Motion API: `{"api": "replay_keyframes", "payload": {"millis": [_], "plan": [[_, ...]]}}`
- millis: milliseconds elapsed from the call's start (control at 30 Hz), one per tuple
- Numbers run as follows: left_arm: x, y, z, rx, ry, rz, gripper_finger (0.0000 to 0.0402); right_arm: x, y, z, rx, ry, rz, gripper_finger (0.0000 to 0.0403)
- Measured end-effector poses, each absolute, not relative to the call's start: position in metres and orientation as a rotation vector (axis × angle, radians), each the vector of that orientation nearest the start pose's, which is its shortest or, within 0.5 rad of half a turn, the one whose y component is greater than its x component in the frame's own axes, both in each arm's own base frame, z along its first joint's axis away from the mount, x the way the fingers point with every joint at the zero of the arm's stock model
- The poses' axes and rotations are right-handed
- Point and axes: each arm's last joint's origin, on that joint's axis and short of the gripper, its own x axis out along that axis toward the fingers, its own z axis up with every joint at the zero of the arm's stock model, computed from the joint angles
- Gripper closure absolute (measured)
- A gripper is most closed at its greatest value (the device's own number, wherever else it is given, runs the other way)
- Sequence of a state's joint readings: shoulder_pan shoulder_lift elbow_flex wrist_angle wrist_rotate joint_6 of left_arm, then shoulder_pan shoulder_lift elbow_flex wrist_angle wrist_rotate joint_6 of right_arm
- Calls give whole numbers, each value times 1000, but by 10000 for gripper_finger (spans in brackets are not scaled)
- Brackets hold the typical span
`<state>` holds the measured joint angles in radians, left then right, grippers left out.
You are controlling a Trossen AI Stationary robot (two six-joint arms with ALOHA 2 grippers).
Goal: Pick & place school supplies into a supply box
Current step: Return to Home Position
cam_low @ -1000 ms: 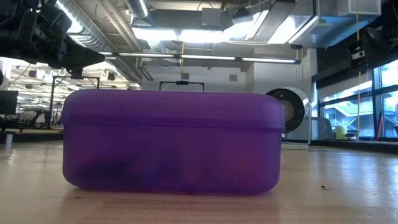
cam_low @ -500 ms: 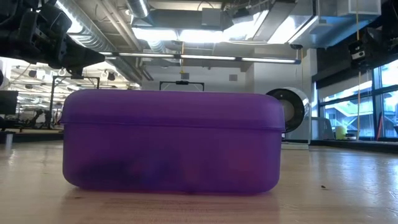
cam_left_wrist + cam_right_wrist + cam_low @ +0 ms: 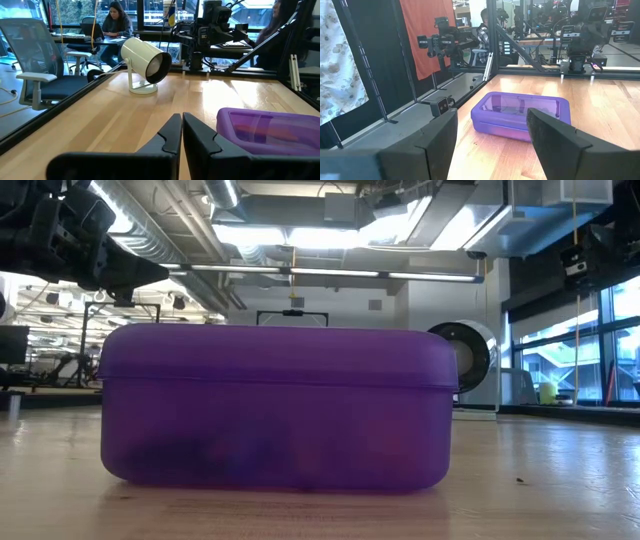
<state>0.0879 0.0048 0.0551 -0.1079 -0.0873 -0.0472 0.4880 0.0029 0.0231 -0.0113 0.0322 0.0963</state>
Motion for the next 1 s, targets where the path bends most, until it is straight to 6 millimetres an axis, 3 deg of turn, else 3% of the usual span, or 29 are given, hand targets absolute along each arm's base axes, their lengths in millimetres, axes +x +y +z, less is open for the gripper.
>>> {"api": "replay_keyframes", "payload": {"millis": [1000], "plan": [[94, 11, 171, -48, 54, 177, 394, 86, 44, 170, 97, 12, 456, 161]]}}
